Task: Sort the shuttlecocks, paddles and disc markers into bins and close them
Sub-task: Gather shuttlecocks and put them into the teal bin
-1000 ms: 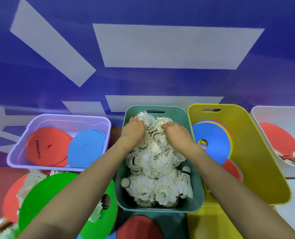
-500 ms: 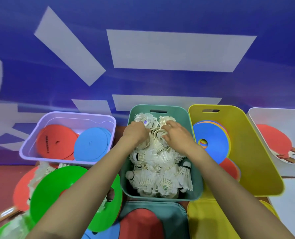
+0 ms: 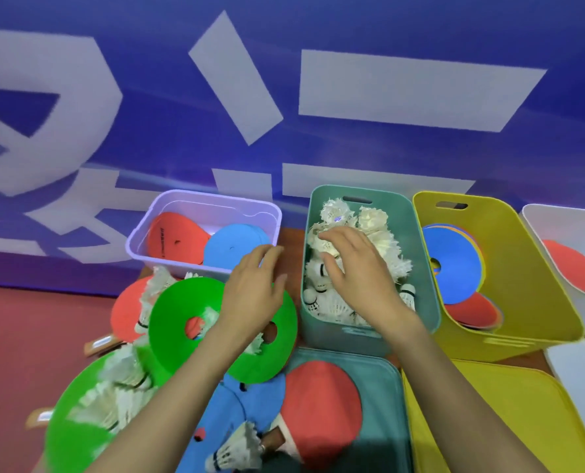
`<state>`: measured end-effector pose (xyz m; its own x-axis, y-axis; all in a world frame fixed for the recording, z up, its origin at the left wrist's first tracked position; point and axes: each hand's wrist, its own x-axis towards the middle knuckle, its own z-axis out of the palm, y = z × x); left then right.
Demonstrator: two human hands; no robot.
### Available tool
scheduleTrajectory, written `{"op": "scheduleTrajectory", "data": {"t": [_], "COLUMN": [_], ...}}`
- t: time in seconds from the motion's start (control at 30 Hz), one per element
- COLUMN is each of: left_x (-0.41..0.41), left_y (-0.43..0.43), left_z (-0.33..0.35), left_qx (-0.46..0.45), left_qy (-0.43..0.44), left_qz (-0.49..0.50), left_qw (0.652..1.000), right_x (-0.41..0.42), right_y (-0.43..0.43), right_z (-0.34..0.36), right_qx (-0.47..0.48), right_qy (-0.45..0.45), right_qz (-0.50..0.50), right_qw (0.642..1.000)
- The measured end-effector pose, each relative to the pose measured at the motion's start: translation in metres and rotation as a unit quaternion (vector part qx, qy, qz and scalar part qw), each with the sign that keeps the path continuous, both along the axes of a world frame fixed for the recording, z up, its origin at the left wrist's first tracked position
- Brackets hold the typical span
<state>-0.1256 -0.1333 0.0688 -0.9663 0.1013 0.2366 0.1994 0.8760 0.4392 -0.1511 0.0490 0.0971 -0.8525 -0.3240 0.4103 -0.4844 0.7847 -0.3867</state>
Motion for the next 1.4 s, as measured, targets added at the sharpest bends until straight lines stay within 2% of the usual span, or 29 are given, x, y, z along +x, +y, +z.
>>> {"op": "scheduleTrajectory", "data": {"t": [0.13, 0.23, 0.33, 0.43, 0.5, 0.57, 0.7, 0.9, 1.03, 1.13, 1.27, 1.4], "left_x": [0.041, 0.061, 0.072, 0.071, 0.065, 0.054, 0.036, 0.029, 0.035, 0.038, 0.036, 0.029], "left_y": [-0.063, -0.103, -0.131, -0.141, -0.14, -0.136, -0.124, -0.119, -0.121, -0.122, -0.104, -0.066], "left_z": [-0.03, -0.051, -0.066, -0.079, -0.086, -0.092, -0.105, -0.118, -0.107, -0.091, -0.067, -0.041], "left_qx": [-0.005, -0.008, -0.008, -0.007, -0.013, -0.032, -0.032, -0.031, -0.005, 0.088, 0.197, 0.255], "left_qy": [-0.022, -0.075, -0.123, -0.167, -0.196, -0.23, -0.28, -0.255, -0.181, -0.078, 0.031, 0.086], "left_qz": [0.065, 0.088, 0.086, 0.047, 0.014, -0.001, 0.014, 0.032, 0.044, 0.055, 0.063, 0.053], "left_qw": [0.998, 0.993, 0.989, 0.985, 0.98, 0.973, 0.959, 0.966, 0.982, 0.991, 0.978, 0.962], "right_x": [0.031, 0.045, 0.053, 0.058, 0.062, 0.066, 0.068, 0.067, 0.075, 0.079, 0.077, 0.068], "right_y": [-0.055, -0.09, -0.116, -0.132, -0.14, -0.147, -0.156, -0.153, -0.144, -0.135, -0.114, -0.077], "right_z": [-0.019, -0.042, -0.066, -0.09, -0.105, -0.118, -0.135, -0.144, -0.14, -0.119, -0.079, -0.048], "right_qx": [-0.005, 0.036, 0.112, 0.17, 0.174, 0.157, 0.095, 0.023, -0.074, -0.11, -0.134, -0.161], "right_qy": [-0.036, -0.106, -0.232, -0.355, -0.395, -0.403, -0.382, -0.324, -0.254, -0.161, 0.014, 0.089], "right_qz": [0.075, 0.091, 0.057, -0.001, -0.031, -0.065, -0.132, -0.166, -0.147, -0.134, -0.114, -0.126], "right_qw": [0.997, 0.99, 0.965, 0.919, 0.901, 0.899, 0.91, 0.931, 0.953, 0.972, 0.984, 0.975]}}
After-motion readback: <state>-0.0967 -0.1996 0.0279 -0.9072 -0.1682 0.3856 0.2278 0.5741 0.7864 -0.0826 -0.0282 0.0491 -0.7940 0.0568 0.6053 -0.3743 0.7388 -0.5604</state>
